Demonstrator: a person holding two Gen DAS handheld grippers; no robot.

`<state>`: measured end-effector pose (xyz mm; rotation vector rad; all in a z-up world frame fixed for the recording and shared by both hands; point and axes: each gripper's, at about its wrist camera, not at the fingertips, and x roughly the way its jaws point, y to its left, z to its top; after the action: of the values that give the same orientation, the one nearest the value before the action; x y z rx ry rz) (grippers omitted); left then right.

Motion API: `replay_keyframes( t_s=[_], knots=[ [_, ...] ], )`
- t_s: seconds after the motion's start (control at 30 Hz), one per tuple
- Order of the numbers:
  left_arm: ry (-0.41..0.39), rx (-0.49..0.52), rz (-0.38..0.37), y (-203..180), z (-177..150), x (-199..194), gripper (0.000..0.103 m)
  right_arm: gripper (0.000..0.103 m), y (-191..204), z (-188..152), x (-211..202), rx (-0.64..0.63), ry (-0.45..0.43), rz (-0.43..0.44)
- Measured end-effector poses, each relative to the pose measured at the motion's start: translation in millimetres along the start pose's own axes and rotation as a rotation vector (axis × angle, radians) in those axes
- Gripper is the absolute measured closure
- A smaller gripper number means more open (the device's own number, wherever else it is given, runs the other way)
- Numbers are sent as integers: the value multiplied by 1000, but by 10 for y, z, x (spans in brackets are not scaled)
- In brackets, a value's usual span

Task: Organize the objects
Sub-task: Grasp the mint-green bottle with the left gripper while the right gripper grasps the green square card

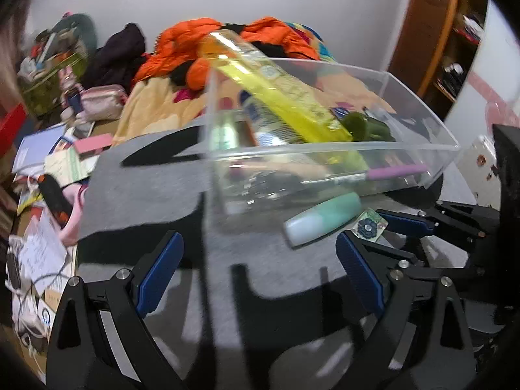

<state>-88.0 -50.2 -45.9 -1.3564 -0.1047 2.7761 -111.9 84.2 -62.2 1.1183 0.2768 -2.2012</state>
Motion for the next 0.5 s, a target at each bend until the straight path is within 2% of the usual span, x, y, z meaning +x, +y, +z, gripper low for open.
replay_keyframes(
  t_s=[0.2, 0.33, 0.4, 0.5],
  knots=[
    [29, 110, -47, -282, 98, 217, 7, 71, -289, -153, -217, 54, -7, -26],
    [58, 133, -61, -356, 92, 357, 8, 71, -500, -285, -377, 97, -11, -58],
    [70, 144, -72, -396, 57, 378, 18, 71, -592, -326, -444, 121, -17, -70],
    [87, 172, -77, -486, -3, 325, 20, 71, -698, -332, -513, 152, -26, -77]
  ],
)
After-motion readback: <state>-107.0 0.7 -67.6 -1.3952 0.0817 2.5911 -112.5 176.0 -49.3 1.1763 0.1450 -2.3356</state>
